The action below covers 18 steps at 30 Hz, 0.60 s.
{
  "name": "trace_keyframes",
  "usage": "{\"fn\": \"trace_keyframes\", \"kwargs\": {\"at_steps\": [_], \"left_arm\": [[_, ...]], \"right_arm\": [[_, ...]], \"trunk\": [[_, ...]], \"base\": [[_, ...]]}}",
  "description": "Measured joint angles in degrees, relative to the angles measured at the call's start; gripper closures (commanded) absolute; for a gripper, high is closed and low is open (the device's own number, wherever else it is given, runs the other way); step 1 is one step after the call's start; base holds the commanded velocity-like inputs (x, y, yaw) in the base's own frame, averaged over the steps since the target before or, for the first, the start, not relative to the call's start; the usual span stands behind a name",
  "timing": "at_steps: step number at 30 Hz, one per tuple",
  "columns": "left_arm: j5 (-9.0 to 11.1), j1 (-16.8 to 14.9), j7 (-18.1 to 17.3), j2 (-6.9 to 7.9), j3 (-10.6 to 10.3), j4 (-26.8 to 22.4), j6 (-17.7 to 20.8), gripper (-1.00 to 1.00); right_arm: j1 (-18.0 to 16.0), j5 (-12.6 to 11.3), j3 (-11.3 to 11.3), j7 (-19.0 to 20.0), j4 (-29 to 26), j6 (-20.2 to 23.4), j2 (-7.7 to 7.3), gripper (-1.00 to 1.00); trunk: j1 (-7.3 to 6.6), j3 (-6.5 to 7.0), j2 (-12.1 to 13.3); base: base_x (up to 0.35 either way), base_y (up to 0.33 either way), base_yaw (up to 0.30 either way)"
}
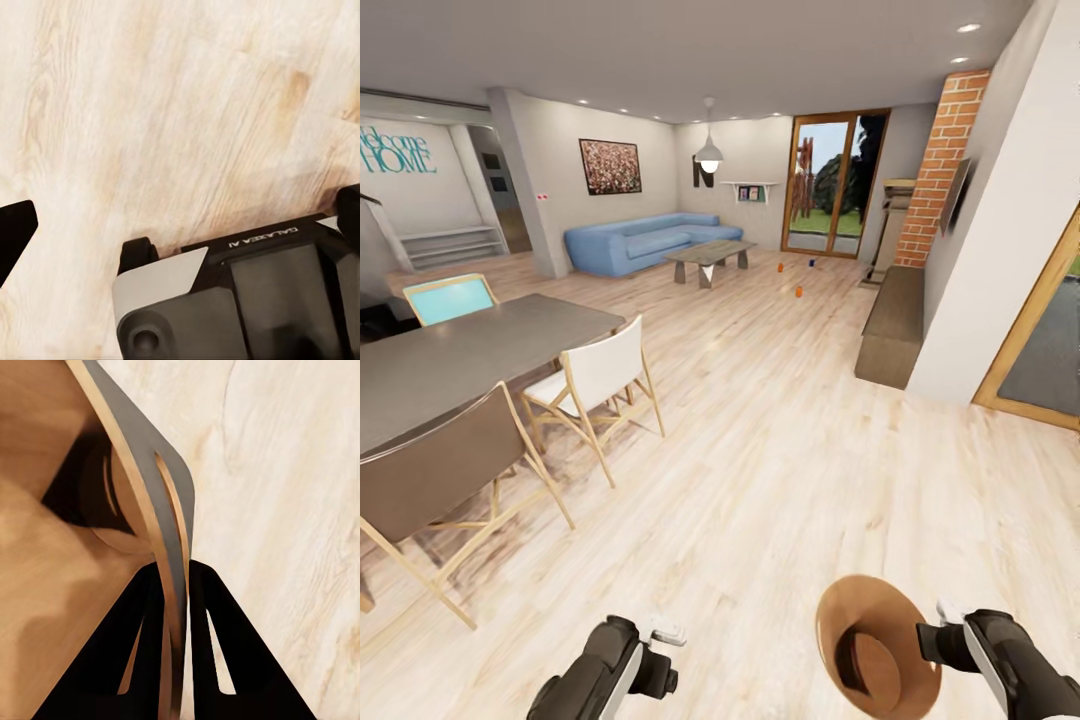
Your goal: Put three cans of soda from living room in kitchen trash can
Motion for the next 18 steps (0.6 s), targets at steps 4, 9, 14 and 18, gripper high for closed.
{"fn": "trace_keyframes", "kwargs": {"at_steps": [4, 9, 14, 18], "left_arm": [[0.0, 0.0, 0.2, -0.07, 0.0, 2.9, -2.7, -1.0], [0.6, -0.7, 0.2, 0.2, 0.6, 3.8, -4.2, -1.0], [0.7, -0.7, 0.2, 0.18, 0.6, 2.2, -4.2, -1.0], [0.7, -0.7, 0.2, 0.18, 0.6, 1.9, -4.2, -1.0]], "right_arm": [[0.0, -0.2, 0.0, -0.1, 2.1, -2.8, 0.09, 1.0], [-0.5, 1.4, 1.1, -0.1, 3.4, -4.9, 0.45, 1.0], [-1.7, 2.3, 1.2, -0.1, 1.7, -4.9, 0.45, 1.0], [-1.6, 3.3, 1.2, 0.0, 1.5, -4.9, 0.45, 1.0]], "trunk": [[0.0, 0.02, 0.0], [-0.23, 0.01, 0.0], [0.0, 0.02, 0.0], [0.0, 0.02, 0.0]], "base": [[0.0, 0.0, -0.016], [0.198, 0.0, -0.002], [0.33, 0.0, 0.0], [0.33, 0.0, 0.0]]}}
